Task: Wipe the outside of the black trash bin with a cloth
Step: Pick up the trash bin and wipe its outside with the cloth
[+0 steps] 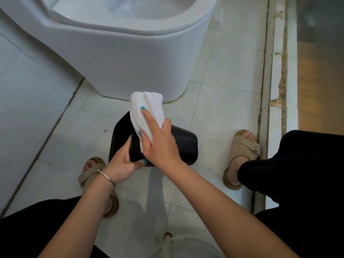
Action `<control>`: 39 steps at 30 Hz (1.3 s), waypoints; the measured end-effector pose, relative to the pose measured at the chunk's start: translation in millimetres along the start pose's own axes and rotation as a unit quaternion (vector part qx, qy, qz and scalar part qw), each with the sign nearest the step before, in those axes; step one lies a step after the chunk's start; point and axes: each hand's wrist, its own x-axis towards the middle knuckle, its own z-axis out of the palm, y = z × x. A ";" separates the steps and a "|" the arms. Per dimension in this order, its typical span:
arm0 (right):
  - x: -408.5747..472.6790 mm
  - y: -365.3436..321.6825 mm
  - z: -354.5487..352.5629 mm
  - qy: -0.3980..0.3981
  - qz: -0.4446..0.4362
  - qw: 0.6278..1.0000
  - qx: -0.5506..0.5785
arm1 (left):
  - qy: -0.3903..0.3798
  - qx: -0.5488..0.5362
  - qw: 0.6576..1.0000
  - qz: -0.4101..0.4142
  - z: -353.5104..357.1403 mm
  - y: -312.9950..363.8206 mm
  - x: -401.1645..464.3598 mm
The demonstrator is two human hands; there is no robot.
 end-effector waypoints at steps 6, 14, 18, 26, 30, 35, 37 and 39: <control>11.0 33.4 -6.3 0.013 0.026 0.999 -0.029 | 0.025 -0.038 0.998 -0.036 -4.2 -3.9 2.1; 11.2 87.1 -16.3 0.038 0.119 0.992 -0.033 | 0.049 -0.039 0.995 -0.080 -8.5 -6.5 2.9; 9.7 108.5 -23.7 0.038 0.159 0.986 -0.043 | 0.050 -0.031 0.994 -0.087 -7.9 -8.5 2.0; 12.1 131.0 -32.2 0.032 0.198 0.977 -0.066 | 0.048 -0.019 0.994 -0.096 -15.9 -17.1 0.4; 10.0 141.0 -36.1 0.037 0.237 0.967 -0.085 | 0.045 -0.020 0.994 -0.098 -14.6 -15.4 -1.3; 16.4 137.3 -38.4 0.038 0.278 0.958 -0.063 | 0.045 -0.007 0.995 -0.092 -16.0 -17.5 1.9; 18.9 126.4 -38.4 0.039 0.275 0.959 -0.047 | 0.051 -0.002 0.994 -0.095 -20.1 -21.0 0.5; 24.2 106.2 -38.0 0.055 0.256 0.965 0.003 | 0.057 0.002 0.994 -0.093 -22.4 -21.3 -1.5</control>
